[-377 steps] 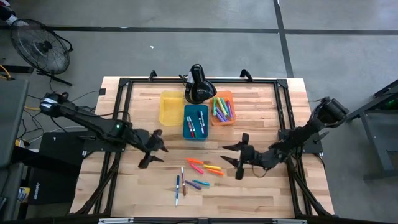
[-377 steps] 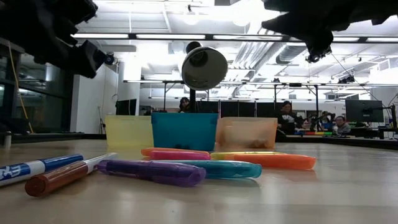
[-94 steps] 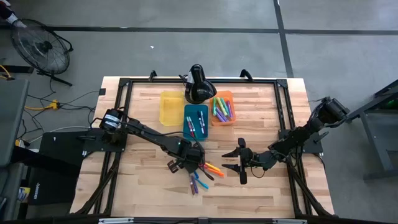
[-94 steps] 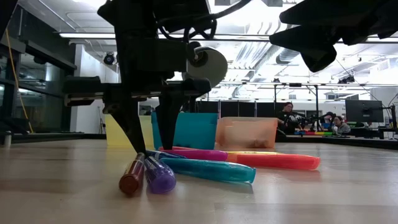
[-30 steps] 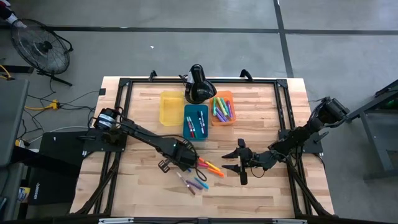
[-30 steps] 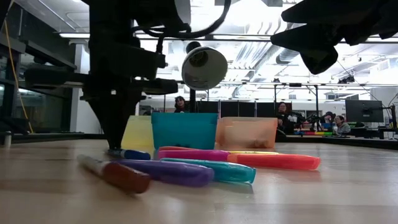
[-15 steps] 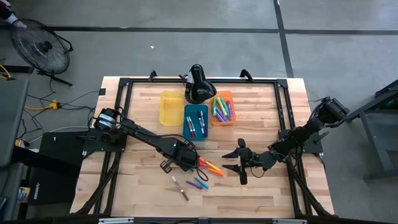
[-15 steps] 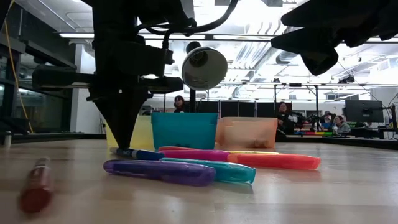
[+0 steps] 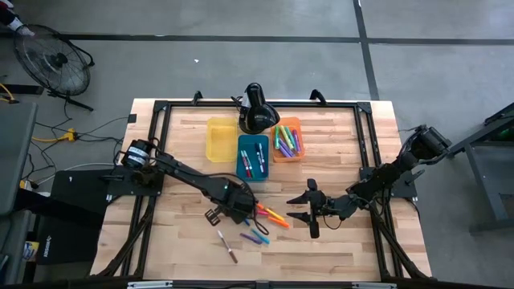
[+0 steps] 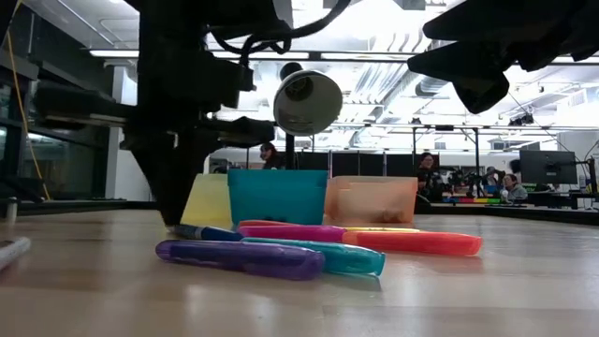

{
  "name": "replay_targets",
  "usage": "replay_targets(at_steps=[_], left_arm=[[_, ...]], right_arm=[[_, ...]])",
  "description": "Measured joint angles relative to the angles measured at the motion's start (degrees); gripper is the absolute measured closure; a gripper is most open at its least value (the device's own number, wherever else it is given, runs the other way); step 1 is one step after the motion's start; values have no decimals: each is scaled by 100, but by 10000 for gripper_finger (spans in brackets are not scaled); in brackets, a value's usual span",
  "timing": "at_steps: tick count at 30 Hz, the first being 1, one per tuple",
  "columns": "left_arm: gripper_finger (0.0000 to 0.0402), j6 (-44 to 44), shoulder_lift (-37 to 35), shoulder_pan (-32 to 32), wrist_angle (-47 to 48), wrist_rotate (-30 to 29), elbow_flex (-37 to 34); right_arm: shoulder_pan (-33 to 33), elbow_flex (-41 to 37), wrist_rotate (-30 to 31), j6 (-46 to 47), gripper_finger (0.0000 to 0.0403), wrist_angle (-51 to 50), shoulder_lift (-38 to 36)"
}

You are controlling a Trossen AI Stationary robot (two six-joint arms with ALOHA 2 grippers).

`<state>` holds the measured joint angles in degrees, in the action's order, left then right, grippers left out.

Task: Pick & Place Markers
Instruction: Put the blue dry erase marker into the blue bin

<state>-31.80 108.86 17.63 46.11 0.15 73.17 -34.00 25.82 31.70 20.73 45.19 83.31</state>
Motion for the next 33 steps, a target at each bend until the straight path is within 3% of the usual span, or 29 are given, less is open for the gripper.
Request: replay_targets(at_steps=[4,14,28,33], left_arm=[[360,-33,2,2,-80,163,0],[257,48,2,4,-364,-413,0],[248,-451,7,2,-940,-564,2],[248,-603,317,2,-1087,-394,34]], right_arm=[[0,0,-17,0,226,0,0],[-13,0,-63,24,226,-8,0],[-15,0,-49,24,226,-17,0],[-15,0,-37,26,226,-37,0]])
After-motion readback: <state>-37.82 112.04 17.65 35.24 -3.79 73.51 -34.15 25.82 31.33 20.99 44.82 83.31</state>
